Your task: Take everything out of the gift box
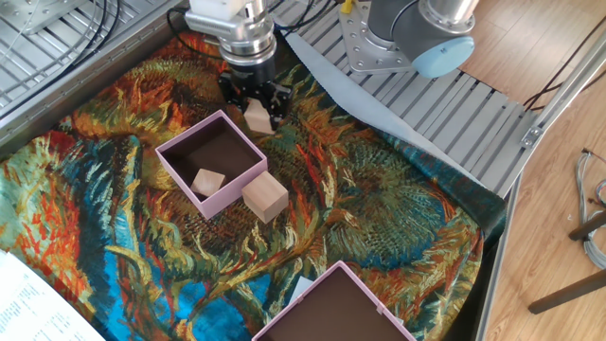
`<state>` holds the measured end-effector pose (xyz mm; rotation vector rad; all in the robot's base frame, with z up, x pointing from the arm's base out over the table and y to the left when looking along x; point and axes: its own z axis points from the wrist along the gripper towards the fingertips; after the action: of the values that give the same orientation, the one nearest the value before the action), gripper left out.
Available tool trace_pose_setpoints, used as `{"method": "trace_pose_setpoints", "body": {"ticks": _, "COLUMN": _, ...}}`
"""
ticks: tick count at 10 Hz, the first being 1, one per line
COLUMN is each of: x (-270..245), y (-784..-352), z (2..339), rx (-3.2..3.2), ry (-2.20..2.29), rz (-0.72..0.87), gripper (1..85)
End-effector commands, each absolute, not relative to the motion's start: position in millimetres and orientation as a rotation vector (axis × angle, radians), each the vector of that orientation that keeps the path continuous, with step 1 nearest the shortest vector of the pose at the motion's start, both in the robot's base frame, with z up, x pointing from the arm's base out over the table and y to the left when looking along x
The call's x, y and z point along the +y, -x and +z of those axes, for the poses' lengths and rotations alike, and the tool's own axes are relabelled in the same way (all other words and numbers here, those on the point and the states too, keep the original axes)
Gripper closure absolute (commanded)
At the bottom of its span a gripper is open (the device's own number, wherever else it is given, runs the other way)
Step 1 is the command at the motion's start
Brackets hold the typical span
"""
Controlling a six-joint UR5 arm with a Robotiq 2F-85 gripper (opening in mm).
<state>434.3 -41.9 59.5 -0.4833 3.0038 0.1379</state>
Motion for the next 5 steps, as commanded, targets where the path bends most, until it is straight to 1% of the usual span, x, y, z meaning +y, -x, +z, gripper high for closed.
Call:
{"method": "trace_pose_setpoints", "body": {"ticks": 1, "x": -57.3, "y": -455.4, "z": 57.5, "rx": 2.934, "ry": 0.605, "rz": 0.058, "gripper": 47.7}}
{"method": "trace_pose_setpoints", "body": {"ticks": 2, "x": -70.3, "y": -460.1, "z": 58.0, "rx": 2.92, "ry": 0.672, "rz": -0.003, "gripper": 45.3}}
{"method": "trace_pose_setpoints", "body": {"ticks": 3, "x": -74.0, "y": -464.1, "z": 58.3, "rx": 2.91, "ry": 0.694, "rz": -0.014, "gripper": 45.0}}
{"method": "trace_pose_setpoints", "body": {"ticks": 4, "x": -74.3, "y": -467.1, "z": 58.4, "rx": 2.906, "ry": 0.698, "rz": -0.001, "gripper": 44.3}}
{"method": "trace_pose_setpoints", "body": {"ticks": 5, "x": -68.4, "y": -465.5, "z": 59.3, "rx": 2.919, "ry": 0.673, "rz": 0.043, "gripper": 43.7}}
